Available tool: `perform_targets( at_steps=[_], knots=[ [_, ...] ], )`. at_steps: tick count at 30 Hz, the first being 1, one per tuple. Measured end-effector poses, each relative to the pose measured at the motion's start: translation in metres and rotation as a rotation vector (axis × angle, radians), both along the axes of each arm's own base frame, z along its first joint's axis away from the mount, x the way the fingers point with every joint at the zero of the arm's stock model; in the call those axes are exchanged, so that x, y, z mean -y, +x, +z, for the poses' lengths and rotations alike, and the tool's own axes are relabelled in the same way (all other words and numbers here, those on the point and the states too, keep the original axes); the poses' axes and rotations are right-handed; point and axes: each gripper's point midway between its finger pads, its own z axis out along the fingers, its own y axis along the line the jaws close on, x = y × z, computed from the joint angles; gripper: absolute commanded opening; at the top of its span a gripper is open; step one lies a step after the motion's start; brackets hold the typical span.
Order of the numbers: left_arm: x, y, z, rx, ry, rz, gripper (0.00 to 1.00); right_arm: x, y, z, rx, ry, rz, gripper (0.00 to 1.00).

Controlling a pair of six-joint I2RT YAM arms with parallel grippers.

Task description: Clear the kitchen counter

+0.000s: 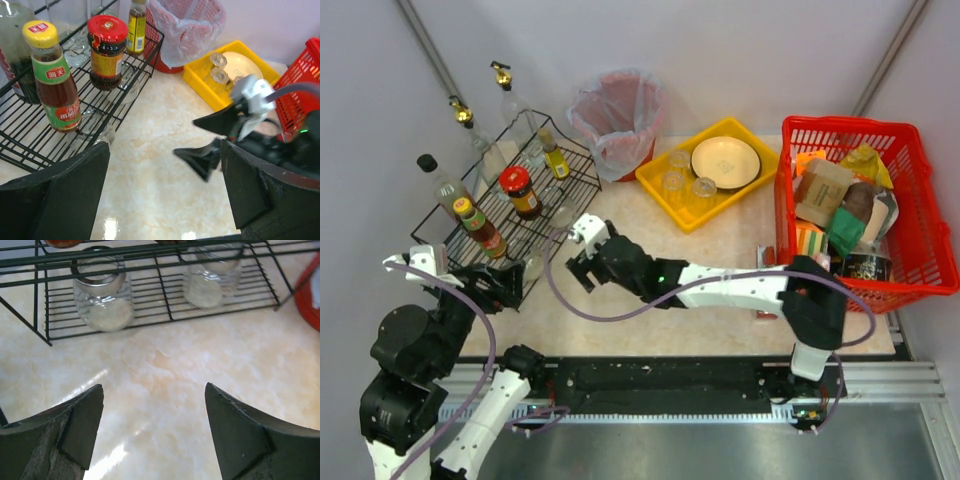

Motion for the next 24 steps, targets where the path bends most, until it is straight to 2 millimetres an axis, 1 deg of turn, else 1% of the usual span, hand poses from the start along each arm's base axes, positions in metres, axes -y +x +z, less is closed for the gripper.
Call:
perform_targets(
  at_steps=[4,7,9,13,15,17,20,24],
  knots=[
    [0.004,-0.004,-0.012,-0.043,0.027,-0.034,0.98,0.053,-0.013,0.026,-0.051,-0.002,-0.075,0.78],
    [0.006,-0.008,-0.02,-0.075,0.041,-0.053,0.98,0.093,-0.024,0.044,-0.088,0.009,-0.126,0.79],
    [0.006,-0.011,-0.025,-0.099,0.048,-0.06,0.98,0.124,-0.033,0.055,-0.115,0.015,-0.168,0.79],
    [0.001,-0.017,-0.034,-0.138,0.061,-0.046,0.98,0.18,-0.048,0.078,-0.148,0.049,-0.236,0.8],
    [-0.001,-0.021,-0.038,-0.15,0.063,-0.037,0.98,0.209,-0.056,0.095,-0.155,0.084,-0.268,0.81],
    [-0.004,-0.026,-0.039,-0.149,0.062,-0.035,0.99,0.237,-0.061,0.115,-0.151,0.14,-0.303,0.81],
    [-0.009,-0.035,-0.038,-0.144,0.066,-0.025,0.98,0.277,-0.068,0.139,-0.142,0.22,-0.352,0.81],
    [-0.021,-0.046,-0.023,-0.101,0.069,0.009,0.98,0.333,-0.076,0.172,-0.109,0.328,-0.429,0.83]
  ],
)
